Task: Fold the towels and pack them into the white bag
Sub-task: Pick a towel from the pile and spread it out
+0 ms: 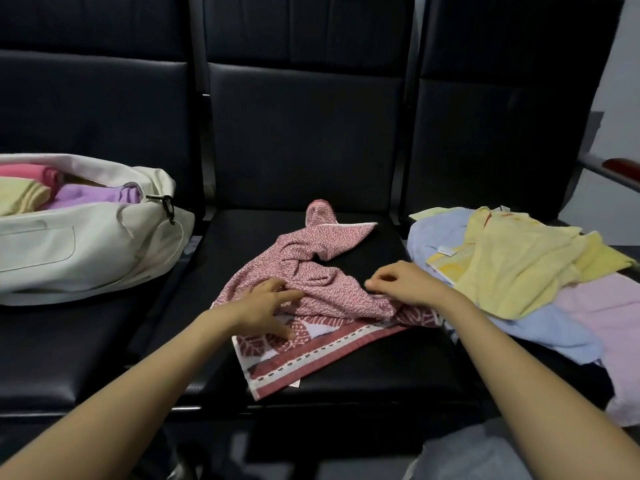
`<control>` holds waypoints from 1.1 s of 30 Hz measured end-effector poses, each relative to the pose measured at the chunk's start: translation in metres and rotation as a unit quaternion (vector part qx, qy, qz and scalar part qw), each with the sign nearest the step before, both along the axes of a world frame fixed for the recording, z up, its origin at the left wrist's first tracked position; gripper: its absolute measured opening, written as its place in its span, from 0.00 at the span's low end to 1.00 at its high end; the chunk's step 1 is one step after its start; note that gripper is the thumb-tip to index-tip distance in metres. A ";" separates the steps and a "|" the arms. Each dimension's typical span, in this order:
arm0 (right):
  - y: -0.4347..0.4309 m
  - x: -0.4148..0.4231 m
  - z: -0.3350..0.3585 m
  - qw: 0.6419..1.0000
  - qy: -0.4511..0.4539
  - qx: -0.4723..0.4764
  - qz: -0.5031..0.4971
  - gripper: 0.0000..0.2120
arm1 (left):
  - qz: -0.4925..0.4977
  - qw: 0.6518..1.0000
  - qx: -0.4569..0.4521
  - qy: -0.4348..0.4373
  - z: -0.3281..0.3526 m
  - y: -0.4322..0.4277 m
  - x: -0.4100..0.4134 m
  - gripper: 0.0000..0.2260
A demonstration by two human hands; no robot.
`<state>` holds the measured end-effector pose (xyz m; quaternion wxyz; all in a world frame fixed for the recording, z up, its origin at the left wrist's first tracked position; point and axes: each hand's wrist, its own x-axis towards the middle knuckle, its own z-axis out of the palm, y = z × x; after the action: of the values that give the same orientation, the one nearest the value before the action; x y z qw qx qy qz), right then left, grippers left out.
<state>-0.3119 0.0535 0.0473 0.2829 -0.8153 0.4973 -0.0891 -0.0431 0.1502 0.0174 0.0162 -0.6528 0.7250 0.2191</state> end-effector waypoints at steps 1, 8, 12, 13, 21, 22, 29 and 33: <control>0.001 0.005 0.000 1.000 0.026 -0.004 0.012 0.08 | -0.013 1.000 -0.017 -0.002 0.001 0.000 -0.005 0.37; 0.000 0.028 -0.002 0.997 0.071 0.035 -0.022 0.08 | -0.047 0.998 -0.028 0.026 0.007 0.005 -0.020 0.32; -0.004 0.025 0.003 0.992 0.074 0.100 -0.023 0.07 | -0.039 0.998 -0.015 0.049 0.009 0.007 -0.017 0.30; -0.006 0.022 0.005 0.993 0.062 0.092 -0.027 0.05 | -0.040 0.998 -0.015 0.049 0.009 0.007 -0.017 0.29; -0.015 -0.009 0.027 0.957 -0.161 -0.115 -0.211 0.10 | -0.053 0.998 -0.013 0.033 0.003 0.005 -0.015 0.26; -0.016 -0.011 0.024 0.958 -0.148 -0.105 -0.220 0.10 | -0.061 0.998 -0.011 0.026 0.004 0.005 -0.015 0.26; -0.018 -0.009 0.020 0.956 -0.159 0.112 -0.221 0.18 | 0.219 0.952 -0.196 0.084 0.024 0.004 0.022 0.11; -0.008 -0.015 0.030 0.939 -0.277 0.154 -0.135 0.09 | 0.308 0.945 -0.084 -0.079 0.009 0.005 0.063 0.21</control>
<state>-0.3266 0.0458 0.0777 0.5166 -0.6304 0.5121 -0.2710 0.0202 0.1550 0.0262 -0.0496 -0.8582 0.5011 0.1000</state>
